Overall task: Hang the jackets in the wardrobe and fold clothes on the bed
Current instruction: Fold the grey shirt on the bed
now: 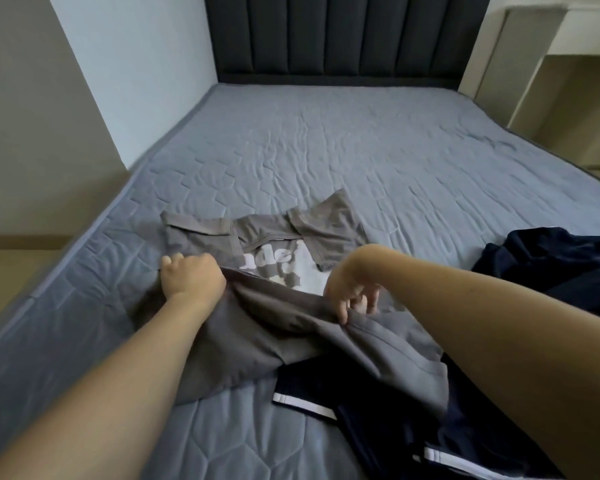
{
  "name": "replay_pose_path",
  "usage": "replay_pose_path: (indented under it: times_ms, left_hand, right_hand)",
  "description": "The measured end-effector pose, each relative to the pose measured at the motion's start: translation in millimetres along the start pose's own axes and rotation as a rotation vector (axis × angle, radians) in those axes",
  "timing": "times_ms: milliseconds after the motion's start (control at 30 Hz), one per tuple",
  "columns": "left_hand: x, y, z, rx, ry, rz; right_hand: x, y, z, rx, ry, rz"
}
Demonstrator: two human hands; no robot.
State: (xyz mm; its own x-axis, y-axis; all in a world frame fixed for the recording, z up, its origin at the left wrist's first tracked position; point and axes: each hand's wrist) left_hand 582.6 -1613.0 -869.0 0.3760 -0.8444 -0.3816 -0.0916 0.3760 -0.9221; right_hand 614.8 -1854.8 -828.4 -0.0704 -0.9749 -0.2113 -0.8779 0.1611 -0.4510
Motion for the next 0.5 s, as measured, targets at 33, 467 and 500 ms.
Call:
replay_pose_path:
  times_ms: [33, 467, 500]
  left_hand:
    - [-0.4, 1.7, 2.6, 0.009, -0.016, -0.024]
    - [-21.9, -6.4, 5.1, 0.106, -0.069, -0.034]
    - [-20.9, -9.5, 4.2, 0.112, -0.065, -0.033]
  right_hand:
    - [-2.2, -3.9, 2.6, 0.079, -0.071, 0.078]
    - [35.9, -35.1, -31.5, 0.185, -0.08, 0.279]
    - [35.0, -38.9, -33.9, 0.297, -0.089, 0.27]
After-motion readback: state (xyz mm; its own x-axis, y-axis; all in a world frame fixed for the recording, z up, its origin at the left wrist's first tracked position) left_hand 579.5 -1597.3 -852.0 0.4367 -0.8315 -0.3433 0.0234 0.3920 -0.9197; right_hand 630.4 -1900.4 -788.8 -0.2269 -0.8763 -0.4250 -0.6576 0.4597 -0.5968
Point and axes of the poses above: each hand's wrist, its own z-axis towards the middle knuckle, its own y-axis out of the palm, x = y × z, and after that the axes turned 9 degrees about z, right-handed
